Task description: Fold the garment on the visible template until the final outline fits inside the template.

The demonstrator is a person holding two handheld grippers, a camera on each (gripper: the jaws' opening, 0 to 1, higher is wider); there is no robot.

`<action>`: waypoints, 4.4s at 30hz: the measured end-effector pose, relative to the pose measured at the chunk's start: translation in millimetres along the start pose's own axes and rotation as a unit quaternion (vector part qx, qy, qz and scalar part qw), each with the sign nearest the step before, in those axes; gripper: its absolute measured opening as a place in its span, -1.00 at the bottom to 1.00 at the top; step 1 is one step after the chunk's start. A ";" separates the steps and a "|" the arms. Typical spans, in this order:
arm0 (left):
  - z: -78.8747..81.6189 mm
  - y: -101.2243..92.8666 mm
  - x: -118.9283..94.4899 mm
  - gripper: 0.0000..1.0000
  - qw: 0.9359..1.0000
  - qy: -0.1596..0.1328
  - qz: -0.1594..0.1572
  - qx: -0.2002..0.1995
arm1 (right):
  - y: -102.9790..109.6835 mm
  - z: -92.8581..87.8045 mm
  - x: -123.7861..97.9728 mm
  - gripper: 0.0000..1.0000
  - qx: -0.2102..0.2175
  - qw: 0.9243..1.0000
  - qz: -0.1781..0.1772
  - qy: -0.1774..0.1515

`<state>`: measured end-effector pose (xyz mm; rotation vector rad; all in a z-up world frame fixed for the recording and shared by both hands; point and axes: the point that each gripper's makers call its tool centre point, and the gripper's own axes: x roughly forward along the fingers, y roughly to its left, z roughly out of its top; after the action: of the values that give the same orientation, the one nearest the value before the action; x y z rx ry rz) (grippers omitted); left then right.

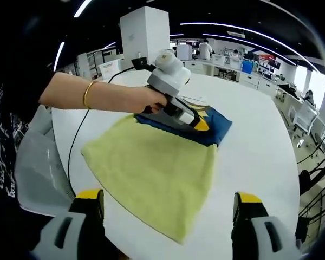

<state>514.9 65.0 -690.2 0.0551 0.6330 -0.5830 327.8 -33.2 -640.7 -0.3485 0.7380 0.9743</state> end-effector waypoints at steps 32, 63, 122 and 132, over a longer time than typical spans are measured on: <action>1.0 15.1 -143.8 0.66 0.996 -0.073 0.049 0.026 | -7.0 -12.7 3.6 0.99 0.004 1.000 -0.003 0.009; -169.1 -4.3 -279.5 0.60 0.993 0.046 0.090 0.058 | 3.2 -71.8 12.9 0.67 -0.079 0.992 0.021 0.092; -240.5 -23.2 -268.6 -0.88 0.981 0.173 0.019 0.090 | -18.8 -88.2 40.4 -0.84 -0.180 0.967 0.068 0.169; -236.5 -25.0 -271.5 -0.98 0.980 0.175 0.016 0.092 | -16.6 -86.4 38.3 -0.98 -0.187 0.965 0.069 0.168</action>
<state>196.4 231.4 -723.3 0.3479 0.9154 -0.6041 320.0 -68.0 -729.7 -0.8163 0.8935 1.2039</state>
